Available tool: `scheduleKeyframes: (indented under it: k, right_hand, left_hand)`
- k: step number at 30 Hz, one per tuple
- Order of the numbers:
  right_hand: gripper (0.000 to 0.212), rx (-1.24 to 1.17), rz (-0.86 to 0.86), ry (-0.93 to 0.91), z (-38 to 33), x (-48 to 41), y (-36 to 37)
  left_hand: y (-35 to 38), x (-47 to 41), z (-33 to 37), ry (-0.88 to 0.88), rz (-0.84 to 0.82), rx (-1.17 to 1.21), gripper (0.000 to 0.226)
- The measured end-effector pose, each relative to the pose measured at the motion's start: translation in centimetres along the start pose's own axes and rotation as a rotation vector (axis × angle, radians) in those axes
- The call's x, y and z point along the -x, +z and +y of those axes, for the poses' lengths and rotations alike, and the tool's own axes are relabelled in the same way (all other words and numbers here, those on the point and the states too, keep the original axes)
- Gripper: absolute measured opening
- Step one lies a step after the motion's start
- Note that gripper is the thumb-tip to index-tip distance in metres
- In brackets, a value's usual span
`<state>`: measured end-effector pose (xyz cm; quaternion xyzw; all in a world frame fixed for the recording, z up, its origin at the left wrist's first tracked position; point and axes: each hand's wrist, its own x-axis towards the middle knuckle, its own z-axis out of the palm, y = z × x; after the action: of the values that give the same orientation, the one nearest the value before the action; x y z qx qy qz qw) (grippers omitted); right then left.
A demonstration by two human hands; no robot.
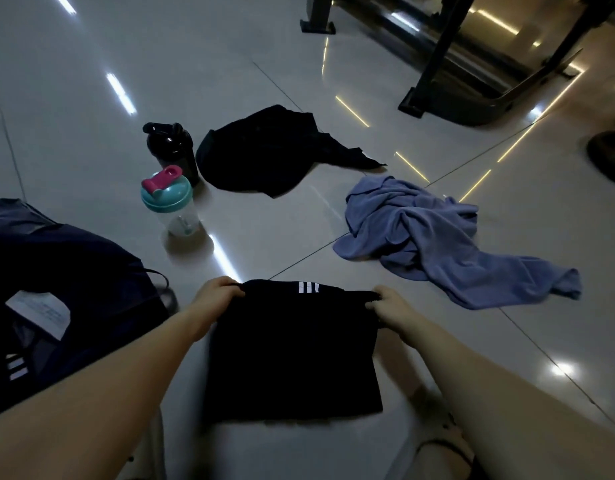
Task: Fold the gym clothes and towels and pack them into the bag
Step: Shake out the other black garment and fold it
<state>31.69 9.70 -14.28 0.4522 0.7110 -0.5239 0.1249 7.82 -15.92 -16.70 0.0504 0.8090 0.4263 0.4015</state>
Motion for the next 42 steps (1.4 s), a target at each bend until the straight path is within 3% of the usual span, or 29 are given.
scheduleKeyframes:
  k: [2, 7, 11, 18, 20, 22, 25, 28, 30, 34, 42]
  right_hand:
    - [0.004, -0.045, -0.013, 0.019, 1.1, -0.5, 0.4]
    - [0.024, 0.193, 0.121, -0.031, 1.9, -2.9, 2.0]
    - [0.023, 0.280, 0.225, -0.034, 1.3, -4.0, 3.1]
    - [0.024, 0.446, 0.298, -0.006, 0.7, -5.3, 4.5]
    - [0.028, 0.507, 0.350, -0.020, 0.6, -5.3, 4.5]
    - [0.031, 0.516, 0.421, -0.036, 0.4, -4.6, 4.4]
    - [0.046, 0.723, 0.589, -0.289, 0.7, -3.1, 5.2]
    - [0.060, 0.933, 0.471, -0.590, 1.4, -1.5, 8.5]
    - [0.064, 1.001, 0.312, -0.657, 2.4, -0.8, 10.8]
    - [0.068, 1.050, 0.214, -0.551, 4.4, -1.8, 11.3]
    - [0.070, 1.062, 0.213, -0.516, 4.7, -3.2, 11.1]
  left_hand:
    - [0.3, -0.7, -0.9, 0.018, 0.031, 0.001, 0.005]
    - [0.7, -2.1, -1.9, 0.139, 0.143, -0.158, 0.013]
    - [1.2, -2.8, -1.8, 0.216, 0.199, -0.302, 0.018]
    - [0.4, -3.6, -1.6, 0.185, 0.235, -0.558, 0.022]
    - [0.1, -3.1, -1.8, 0.338, 0.321, -0.685, 0.033]
    - [0.7, -2.2, -2.4, 0.635, 0.353, -0.808, 0.050]
    - [4.1, -0.7, -4.2, 0.921, 0.166, -0.976, 0.065]
    - [6.9, -0.3, -6.0, 0.885, 0.065, -1.144, 0.070]
    - [7.0, -0.8, -6.9, 0.811, 0.070, -1.184, 0.070]
    - [6.5, -2.0, -6.9, 0.753, 0.065, -1.210, 0.074]
    - [6.9, -3.6, -6.4, 0.680, 0.122, -1.180, 0.077]
